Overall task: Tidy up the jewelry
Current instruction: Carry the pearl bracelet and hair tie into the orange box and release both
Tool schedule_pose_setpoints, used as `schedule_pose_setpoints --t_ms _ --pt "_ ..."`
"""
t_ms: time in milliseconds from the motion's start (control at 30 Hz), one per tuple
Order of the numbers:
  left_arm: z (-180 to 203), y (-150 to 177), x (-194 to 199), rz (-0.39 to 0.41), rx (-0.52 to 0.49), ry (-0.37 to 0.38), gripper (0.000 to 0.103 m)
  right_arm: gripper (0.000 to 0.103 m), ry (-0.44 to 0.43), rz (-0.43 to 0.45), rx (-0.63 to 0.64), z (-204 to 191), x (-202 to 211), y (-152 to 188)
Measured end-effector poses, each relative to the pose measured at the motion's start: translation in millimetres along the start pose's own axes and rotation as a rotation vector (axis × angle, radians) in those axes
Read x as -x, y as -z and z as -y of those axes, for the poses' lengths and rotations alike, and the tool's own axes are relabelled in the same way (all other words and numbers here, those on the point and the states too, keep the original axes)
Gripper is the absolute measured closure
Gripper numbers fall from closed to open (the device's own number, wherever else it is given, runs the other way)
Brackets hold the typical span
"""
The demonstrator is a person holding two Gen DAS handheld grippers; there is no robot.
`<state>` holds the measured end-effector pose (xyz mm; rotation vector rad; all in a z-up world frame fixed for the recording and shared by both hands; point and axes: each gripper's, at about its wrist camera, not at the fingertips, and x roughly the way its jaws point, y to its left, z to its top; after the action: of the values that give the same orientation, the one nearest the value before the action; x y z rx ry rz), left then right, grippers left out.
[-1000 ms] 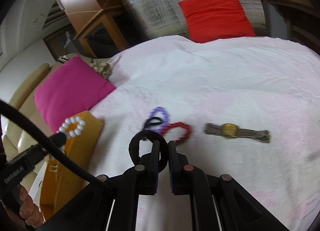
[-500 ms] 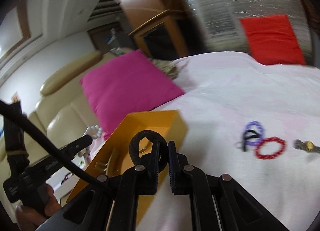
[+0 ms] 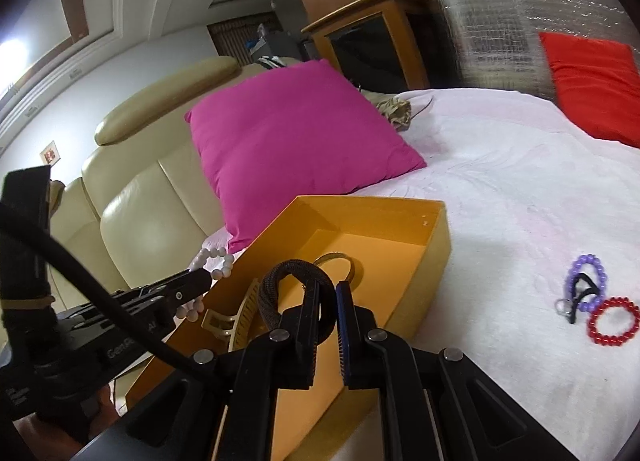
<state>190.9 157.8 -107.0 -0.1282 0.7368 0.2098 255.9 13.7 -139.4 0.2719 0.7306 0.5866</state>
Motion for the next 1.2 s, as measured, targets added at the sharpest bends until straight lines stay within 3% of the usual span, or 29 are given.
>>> schedule_pose_setpoints --t_ms 733,1033,1200 --pt "4 -1 -5 0.01 -0.033 -0.105 0.093 0.091 -0.02 -0.031 -0.042 4 -3 5" --pt "30 -1 1 0.04 -0.079 -0.099 0.093 0.091 0.005 -0.002 -0.076 22 21 2" --pt "59 1 6 0.054 -0.121 -0.074 0.093 0.091 0.054 -0.001 -0.118 50 41 3"
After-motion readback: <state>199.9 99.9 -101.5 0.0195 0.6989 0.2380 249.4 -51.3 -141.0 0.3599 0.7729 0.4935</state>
